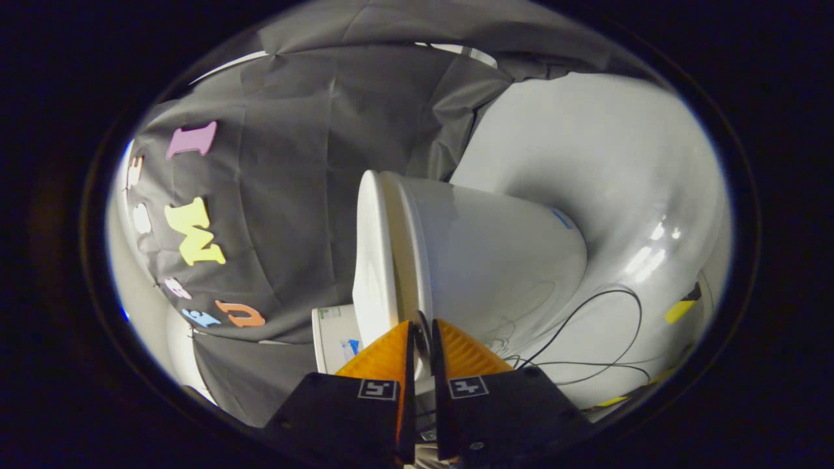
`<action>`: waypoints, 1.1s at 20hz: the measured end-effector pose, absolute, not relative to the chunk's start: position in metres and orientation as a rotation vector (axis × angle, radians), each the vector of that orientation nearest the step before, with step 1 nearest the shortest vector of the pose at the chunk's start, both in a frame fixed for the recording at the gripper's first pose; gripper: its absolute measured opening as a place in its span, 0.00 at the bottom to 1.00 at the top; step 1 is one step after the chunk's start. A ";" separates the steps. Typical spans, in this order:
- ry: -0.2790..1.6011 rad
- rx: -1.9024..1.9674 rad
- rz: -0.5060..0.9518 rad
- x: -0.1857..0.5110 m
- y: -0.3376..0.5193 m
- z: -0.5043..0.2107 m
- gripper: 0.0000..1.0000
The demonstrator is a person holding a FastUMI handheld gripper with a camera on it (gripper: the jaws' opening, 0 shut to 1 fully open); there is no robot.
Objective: Open the toilet lid.
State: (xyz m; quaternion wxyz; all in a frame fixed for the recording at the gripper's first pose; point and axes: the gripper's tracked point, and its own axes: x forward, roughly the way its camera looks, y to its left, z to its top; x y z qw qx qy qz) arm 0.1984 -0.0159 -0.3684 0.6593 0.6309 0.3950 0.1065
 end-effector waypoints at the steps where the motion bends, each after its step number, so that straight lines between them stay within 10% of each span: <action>1: 0.895 1.429 0.237 0.199 -0.016 -0.367 0.12; 22: 0.922 1.137 0.158 0.203 -0.001 -0.267 0.08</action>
